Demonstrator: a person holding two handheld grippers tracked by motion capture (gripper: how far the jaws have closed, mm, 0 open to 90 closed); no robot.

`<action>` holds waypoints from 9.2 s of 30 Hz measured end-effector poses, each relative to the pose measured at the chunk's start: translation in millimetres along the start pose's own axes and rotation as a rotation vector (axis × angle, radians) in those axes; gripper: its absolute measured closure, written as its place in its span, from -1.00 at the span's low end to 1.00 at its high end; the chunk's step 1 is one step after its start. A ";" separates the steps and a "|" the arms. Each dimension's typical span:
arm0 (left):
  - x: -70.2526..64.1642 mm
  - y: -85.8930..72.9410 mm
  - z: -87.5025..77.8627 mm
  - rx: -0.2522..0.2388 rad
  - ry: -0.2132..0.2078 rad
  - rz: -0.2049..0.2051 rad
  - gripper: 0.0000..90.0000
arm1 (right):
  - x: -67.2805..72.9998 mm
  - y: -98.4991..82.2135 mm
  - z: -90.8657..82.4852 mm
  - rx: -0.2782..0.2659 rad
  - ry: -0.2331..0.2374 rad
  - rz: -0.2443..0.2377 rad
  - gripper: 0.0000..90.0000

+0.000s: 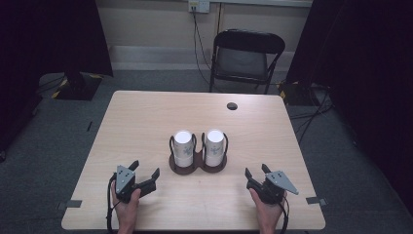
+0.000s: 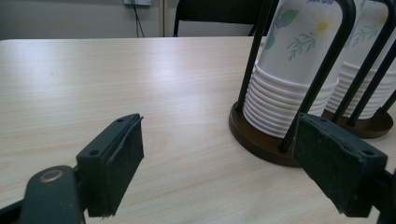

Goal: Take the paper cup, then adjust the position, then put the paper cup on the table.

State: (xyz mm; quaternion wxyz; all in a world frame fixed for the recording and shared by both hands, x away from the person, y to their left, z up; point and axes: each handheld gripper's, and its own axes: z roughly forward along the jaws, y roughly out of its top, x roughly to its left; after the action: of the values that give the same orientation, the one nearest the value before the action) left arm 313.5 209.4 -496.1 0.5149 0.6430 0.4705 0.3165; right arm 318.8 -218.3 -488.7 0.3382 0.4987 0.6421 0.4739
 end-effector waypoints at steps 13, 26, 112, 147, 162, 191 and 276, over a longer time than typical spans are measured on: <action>-0.6 0.0 0.1 0.000 0.011 -0.001 -0.65 | 21.8 24.8 6.3 -0.053 0.150 0.001 -0.32; -1.3 0.0 0.1 0.001 0.002 0.008 -0.64 | 30.1 46.5 13.3 -0.067 0.249 -0.003 -0.29; 1.8 -0.9 -2.0 -0.013 -0.038 -0.011 -0.65 | 70.5 105.3 93.2 0.017 0.365 -0.175 -0.22; -1.1 -0.9 -2.0 -0.012 -0.076 0.031 -0.60 | 67.2 121.7 81.2 -0.046 0.365 -0.144 -0.20; -1.3 -0.9 -2.0 -0.013 -0.078 0.036 -0.60 | 65.4 133.1 74.8 -0.072 0.373 -0.125 -0.19; -0.1 -0.5 -1.7 0.006 -0.080 0.019 -0.59 | 60.6 157.4 53.1 -0.123 0.375 -0.086 -0.18; -76.9 25.2 17.6 -0.168 -0.485 0.111 0.18 | 82.7 62.6 7.1 -0.043 0.739 0.470 -0.18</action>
State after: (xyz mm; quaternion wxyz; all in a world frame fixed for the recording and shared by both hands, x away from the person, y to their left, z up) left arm 308.8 130.6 -470.8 0.6460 0.6799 0.2693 0.2189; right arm 322.6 -133.5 -428.6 -0.0210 0.4211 0.5790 0.6978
